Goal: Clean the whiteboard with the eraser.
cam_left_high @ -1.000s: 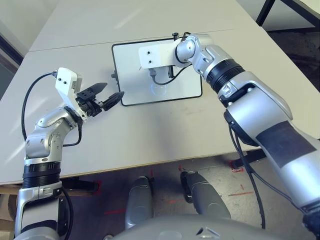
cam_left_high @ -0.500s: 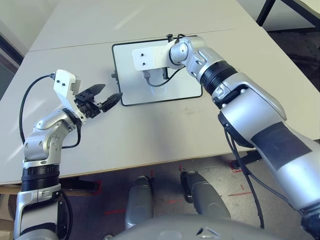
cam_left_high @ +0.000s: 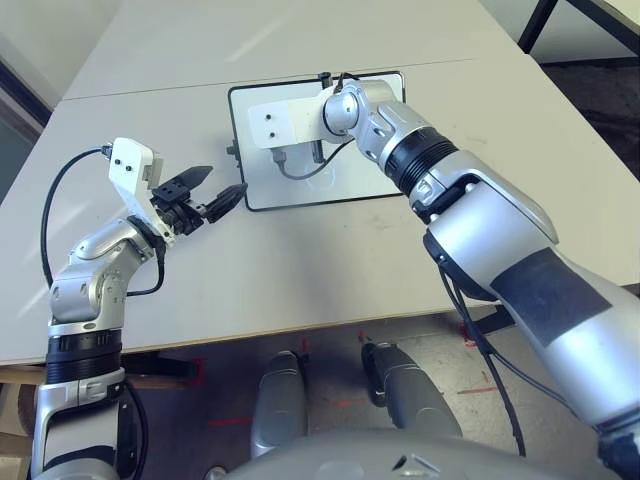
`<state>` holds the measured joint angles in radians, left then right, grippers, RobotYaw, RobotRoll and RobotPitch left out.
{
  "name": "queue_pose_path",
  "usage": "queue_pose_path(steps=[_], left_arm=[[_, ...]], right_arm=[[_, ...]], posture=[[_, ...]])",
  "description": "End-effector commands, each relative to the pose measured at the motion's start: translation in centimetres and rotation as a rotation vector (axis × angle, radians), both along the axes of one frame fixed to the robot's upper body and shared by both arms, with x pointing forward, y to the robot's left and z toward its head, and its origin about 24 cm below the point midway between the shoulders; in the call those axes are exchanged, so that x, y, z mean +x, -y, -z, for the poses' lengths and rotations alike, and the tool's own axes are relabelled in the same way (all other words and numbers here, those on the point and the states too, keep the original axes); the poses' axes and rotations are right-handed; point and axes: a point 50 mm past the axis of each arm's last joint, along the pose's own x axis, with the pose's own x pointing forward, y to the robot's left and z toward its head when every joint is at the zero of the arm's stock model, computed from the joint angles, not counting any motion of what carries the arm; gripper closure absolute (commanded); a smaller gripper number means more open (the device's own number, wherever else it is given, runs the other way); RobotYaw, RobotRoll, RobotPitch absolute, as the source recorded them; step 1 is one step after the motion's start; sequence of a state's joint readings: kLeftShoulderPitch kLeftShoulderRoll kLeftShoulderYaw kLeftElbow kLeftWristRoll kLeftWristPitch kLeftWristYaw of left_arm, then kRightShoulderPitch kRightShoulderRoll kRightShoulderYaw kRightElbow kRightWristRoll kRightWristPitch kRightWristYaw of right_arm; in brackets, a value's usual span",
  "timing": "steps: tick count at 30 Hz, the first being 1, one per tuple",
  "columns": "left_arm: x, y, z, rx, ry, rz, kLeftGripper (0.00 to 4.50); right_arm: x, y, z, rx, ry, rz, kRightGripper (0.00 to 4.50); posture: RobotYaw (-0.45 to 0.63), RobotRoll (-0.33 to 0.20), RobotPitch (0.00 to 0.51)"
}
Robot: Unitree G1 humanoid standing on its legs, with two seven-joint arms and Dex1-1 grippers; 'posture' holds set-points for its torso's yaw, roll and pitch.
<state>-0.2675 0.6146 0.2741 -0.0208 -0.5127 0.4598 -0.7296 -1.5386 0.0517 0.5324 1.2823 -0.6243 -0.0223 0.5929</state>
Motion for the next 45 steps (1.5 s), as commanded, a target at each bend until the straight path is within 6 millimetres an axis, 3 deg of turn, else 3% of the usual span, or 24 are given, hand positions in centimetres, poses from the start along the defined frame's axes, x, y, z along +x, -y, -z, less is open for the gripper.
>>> queue_pose_path(steps=[1, 7, 29, 39, 45], left_arm=[[-0.2, 0.1, 0.2, -0.005, -0.006, -0.005, 0.0], [-0.1, 0.2, 0.3, -0.009, -0.005, -0.005, 0.0], [0.3, 0.3, 0.1, -0.008, -0.002, 0.012, 0.0], [0.9, 0.3, -0.2, -0.002, 0.002, 0.026, 0.0], [1.1, 0.4, -0.2, -0.001, 0.004, 0.034, 0.0]], right_arm=[[-0.1, -0.3, -0.3, -0.039, 0.038, -0.017, 4.07], [0.2, 0.2, 0.0, -0.092, 0.068, 0.0, 4.07], [2.2, 5.6, 0.6, -0.212, 0.094, 0.155, 4.07], [2.8, 8.2, 0.7, -0.229, 0.075, 0.215, 4.07], [2.9, 8.6, 0.5, -0.189, 0.036, 0.222, 4.07]], posture=[[0.08, 0.0, 0.138], [0.08, 0.0, 0.138], [0.05, 0.0, 0.136], [0.03, 0.0, 0.133], [0.03, 0.0, 0.131]])
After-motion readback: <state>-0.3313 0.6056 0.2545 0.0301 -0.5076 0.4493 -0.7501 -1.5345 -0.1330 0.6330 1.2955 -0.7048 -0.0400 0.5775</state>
